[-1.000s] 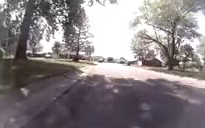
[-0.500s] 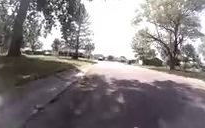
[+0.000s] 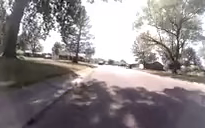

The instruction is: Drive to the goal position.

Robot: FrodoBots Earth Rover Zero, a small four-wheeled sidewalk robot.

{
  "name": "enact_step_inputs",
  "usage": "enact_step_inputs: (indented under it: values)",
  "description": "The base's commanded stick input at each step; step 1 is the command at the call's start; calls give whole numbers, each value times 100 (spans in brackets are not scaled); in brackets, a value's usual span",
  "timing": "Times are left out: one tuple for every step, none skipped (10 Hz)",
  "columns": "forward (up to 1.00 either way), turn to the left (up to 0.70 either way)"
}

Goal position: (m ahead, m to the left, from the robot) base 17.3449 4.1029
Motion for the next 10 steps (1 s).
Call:
enact_step_inputs:
  values:
    - [100, 3]
    - [100, 2]
    - [100, 2]
    - [100, 2]
    - [100, 3]
    - [100, 3]
    - [100, 2]
    - [100, 2]
    - [100, 3]
    - [100, 2]
